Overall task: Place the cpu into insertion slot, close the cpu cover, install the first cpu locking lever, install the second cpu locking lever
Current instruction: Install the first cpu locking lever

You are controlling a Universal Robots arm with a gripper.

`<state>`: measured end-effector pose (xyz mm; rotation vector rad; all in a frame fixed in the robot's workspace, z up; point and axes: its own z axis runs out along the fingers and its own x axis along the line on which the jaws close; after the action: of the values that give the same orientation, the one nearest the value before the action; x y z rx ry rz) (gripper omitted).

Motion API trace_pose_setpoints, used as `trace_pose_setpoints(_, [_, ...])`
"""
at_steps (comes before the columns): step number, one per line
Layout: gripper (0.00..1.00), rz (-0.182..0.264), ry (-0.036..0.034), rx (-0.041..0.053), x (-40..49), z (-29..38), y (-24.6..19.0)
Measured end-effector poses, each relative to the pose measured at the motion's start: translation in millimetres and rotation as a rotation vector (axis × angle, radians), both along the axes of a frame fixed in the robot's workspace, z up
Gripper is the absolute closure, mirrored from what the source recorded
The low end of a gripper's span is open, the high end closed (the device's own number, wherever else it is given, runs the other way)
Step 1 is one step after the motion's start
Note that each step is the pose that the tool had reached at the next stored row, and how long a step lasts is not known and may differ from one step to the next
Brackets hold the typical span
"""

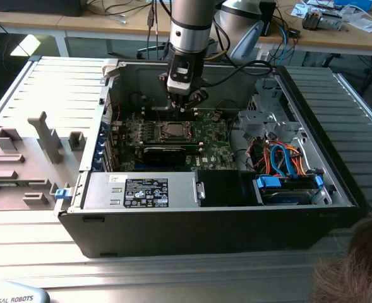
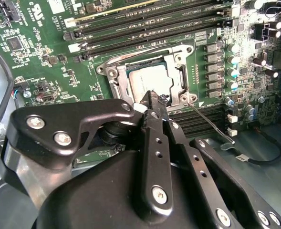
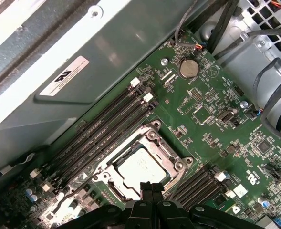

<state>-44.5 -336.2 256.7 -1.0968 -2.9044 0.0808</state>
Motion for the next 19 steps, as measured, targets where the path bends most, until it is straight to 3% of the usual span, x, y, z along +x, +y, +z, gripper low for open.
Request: trace_pose_setpoints(19, [0.89, 0.024, 0.0000, 0.0000, 0.0, 0.0, 0.0])
